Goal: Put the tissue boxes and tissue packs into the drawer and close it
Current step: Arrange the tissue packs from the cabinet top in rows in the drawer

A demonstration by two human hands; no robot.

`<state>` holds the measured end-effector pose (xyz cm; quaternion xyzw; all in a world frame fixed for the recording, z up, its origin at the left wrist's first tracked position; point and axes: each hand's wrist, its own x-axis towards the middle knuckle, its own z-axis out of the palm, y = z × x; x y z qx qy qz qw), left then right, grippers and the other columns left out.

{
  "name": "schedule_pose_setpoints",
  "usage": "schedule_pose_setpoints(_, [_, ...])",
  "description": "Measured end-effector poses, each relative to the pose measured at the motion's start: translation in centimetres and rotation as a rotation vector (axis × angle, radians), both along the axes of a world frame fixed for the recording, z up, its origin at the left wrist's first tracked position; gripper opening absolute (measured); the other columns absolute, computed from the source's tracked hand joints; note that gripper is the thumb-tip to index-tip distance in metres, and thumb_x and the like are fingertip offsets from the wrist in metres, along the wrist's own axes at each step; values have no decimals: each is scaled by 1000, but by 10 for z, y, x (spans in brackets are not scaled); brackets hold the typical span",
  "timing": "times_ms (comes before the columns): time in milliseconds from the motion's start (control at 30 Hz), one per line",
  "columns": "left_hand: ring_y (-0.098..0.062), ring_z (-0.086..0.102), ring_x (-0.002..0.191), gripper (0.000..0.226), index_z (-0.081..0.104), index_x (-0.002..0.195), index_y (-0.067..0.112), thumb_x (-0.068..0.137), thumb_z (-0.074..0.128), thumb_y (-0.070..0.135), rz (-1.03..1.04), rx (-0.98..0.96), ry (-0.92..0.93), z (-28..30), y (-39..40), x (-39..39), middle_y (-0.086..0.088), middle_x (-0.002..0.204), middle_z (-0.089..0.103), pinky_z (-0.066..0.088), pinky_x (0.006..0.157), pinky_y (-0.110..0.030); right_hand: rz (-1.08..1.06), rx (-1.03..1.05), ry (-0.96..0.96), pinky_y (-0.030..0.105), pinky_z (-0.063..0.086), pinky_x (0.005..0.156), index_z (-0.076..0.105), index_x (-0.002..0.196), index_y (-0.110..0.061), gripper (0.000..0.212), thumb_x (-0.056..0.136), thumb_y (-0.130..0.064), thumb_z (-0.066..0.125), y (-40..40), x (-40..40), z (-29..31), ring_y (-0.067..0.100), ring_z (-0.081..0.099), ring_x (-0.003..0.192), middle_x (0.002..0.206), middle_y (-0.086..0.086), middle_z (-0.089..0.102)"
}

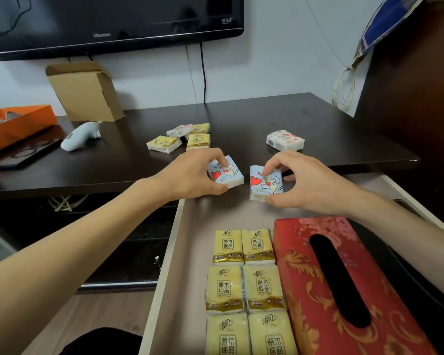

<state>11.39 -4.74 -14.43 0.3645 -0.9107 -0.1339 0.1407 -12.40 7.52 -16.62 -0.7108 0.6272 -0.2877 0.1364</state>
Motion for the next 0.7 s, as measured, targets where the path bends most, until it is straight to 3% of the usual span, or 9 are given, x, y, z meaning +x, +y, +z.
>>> schedule_pose_setpoints(167, [9,60,101,59,52,116,42,71,87,27,-66,215,69,-24,36,39,21,112,60,52,72,-11,41,51,51,33,55,90,58,107,-43,45,69,-45,84,15,15,-11,4,60,108,117,-19,60])
schedule_pose_setpoints(367, [2,60,104,63,45,117,44,69,87,38,-136,249,-42,-70,58,32,22,114,59,57,84,-24,69,290,257,31,51,76,46,118,-38,58,70,-43,79,15,37,-30,1,56,91,107,-20,56])
schedule_pose_setpoints(500, [2,58,107,67,41,117,49,67,86,42,-163,222,-62,-82,52,30,23,117,56,57,86,-27,24,349,274,29,47,73,43,126,-39,69,69,-47,81,13,39,-34,2,57,94,116,-20,56])
schedule_pose_setpoints(700, [-2,57,109,69,41,124,47,70,85,42,-181,178,-84,-87,49,30,23,121,53,56,87,-22,15,468,336,38,51,90,42,141,-35,88,65,-51,85,9,45,-31,13,57,108,131,-16,58])
